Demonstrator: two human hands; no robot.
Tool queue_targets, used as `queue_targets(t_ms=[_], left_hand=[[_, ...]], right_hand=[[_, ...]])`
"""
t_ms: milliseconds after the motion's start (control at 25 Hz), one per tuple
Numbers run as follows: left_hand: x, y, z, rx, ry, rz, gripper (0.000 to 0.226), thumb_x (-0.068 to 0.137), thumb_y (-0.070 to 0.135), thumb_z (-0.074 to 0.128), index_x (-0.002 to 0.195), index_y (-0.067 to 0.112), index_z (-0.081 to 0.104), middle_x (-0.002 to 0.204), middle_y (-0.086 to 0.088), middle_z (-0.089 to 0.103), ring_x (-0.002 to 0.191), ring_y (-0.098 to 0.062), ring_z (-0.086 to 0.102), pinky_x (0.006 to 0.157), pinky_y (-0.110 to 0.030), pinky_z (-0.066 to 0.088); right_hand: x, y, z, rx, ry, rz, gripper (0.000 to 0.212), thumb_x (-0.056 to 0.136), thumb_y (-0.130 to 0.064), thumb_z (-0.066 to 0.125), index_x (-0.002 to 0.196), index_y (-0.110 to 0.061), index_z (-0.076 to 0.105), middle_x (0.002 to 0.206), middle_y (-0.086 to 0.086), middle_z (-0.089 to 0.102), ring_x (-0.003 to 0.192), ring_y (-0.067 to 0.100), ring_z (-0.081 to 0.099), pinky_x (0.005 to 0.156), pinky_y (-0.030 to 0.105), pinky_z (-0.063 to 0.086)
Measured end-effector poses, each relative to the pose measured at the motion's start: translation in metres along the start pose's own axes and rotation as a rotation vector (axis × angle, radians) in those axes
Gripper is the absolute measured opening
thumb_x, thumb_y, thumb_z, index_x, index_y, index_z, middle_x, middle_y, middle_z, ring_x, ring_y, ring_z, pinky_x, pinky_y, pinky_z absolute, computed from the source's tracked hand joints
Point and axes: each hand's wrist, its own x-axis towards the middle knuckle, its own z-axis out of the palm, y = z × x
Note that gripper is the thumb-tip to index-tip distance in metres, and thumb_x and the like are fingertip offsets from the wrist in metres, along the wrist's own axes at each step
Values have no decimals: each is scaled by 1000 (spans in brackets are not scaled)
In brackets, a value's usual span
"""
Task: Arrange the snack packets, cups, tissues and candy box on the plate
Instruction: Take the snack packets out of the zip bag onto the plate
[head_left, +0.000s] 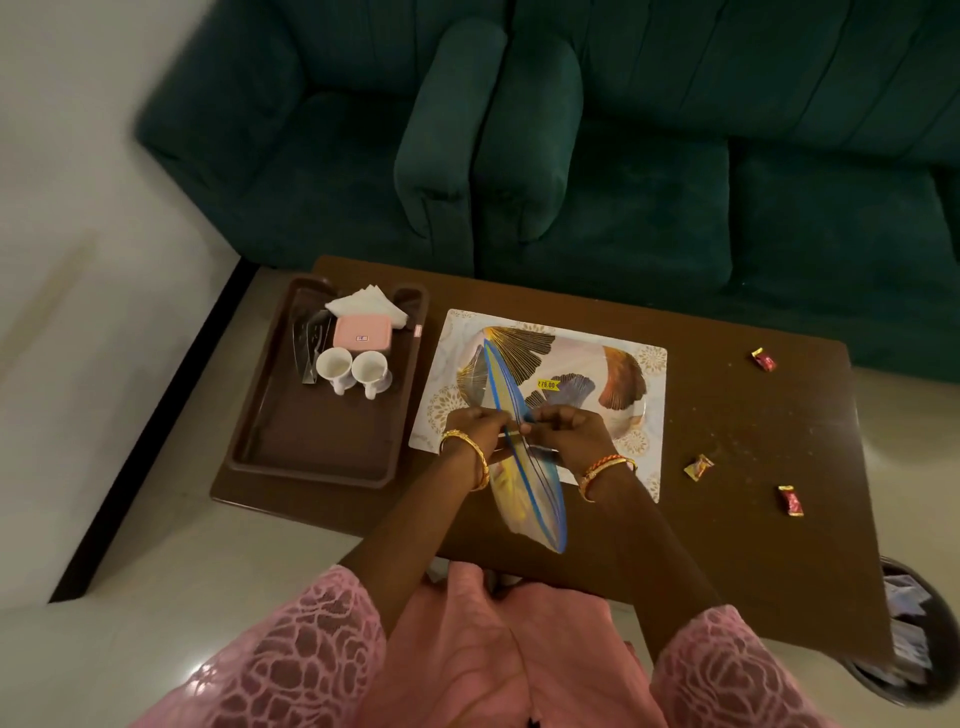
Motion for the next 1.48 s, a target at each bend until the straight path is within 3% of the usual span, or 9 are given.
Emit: queue_targets(t_ms=[120,240,360,720,880,1040,1120,1320,1480], left_hand=[[10,-4,-6,35,118,18,20,92,9,42,83,-2,55,80,-18,61,63,-28,60,63,-36,52],[18,-5,-20,249,251,62,37,92,15,36,117,-9,50,116,-28,58,106,-44,58,91,-45,50],[19,-7,-31,381,293,226,40,94,27,44,116,-7,49,110,-25,60,107,-39,58,81,-37,44],[34,-18,-38,411,146,239,36,94,32,46,105,-1,54,112,-24,57,106,-38,56,95,-48,47],[35,-25,-36,398,145,305,33,93,28,49,104,-2,57,98,-13,53,97,-32,56,87,-37,47],[34,-31,-41,391,239,375,30,93,24,52,102,-4,60,99,-22,62,94,-31,58,87,-40,48],[33,-30,-42,394,251,358,32,93,25,51,102,-4,61,96,-20,64,89,-27,59,81,-37,50],[37,-31,-46,441,269,337,34,91,24,53,86,-8,64,75,-18,60,73,-25,56,68,-35,45],[38,-31,-52,419,315,243,32,88,22,54,67,-2,59,60,-9,52,63,-23,50,63,-31,39]], right_hand=[[2,-1,-7,-92,129,-75,12,75,3,71,82,-5,67,71,5,63,66,18,61,55,22,56],[1,-4,-17,-406,416,-270,9,75,0,69,81,-7,68,72,5,63,69,18,59,59,9,45],[2,-4,-21,-535,587,-345,12,79,3,62,88,-1,69,84,13,71,76,23,64,65,12,43],[0,21,11,-480,711,-422,27,76,12,57,99,1,51,102,23,56,90,36,57,75,37,49],[-14,7,44,-481,576,-714,16,76,9,57,89,1,56,93,19,57,78,26,59,70,23,50],[29,26,73,-877,111,96,35,86,-11,57,119,0,52,122,22,57,115,37,54,96,39,45],[51,48,79,-897,91,332,48,86,-23,59,127,-1,45,132,19,53,123,35,49,100,38,41],[64,82,81,-592,233,260,51,88,-10,57,136,-10,40,134,16,52,122,32,51,101,36,42],[67,83,81,-710,285,76,40,91,-25,54,131,-26,50,127,12,61,113,30,58,88,33,46]])
